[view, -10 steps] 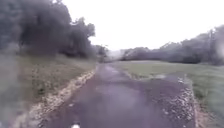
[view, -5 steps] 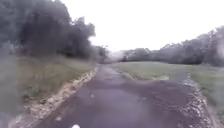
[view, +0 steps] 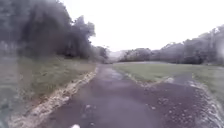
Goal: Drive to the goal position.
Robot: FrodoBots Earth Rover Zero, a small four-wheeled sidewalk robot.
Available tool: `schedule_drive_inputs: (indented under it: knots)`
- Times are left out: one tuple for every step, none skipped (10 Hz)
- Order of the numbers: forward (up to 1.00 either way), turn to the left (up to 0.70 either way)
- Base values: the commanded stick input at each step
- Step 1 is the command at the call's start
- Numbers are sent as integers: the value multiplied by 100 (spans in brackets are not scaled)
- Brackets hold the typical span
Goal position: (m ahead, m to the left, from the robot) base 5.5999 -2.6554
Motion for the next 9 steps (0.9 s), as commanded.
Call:
schedule_drive_inputs:
  knots:
    - [4, -70]
    - [4, -70]
    - [4, -70]
    - [4, -70]
    - [4, -70]
    - [4, -70]
    - [4, -64]
    - [4, -41]
    - [4, -20]
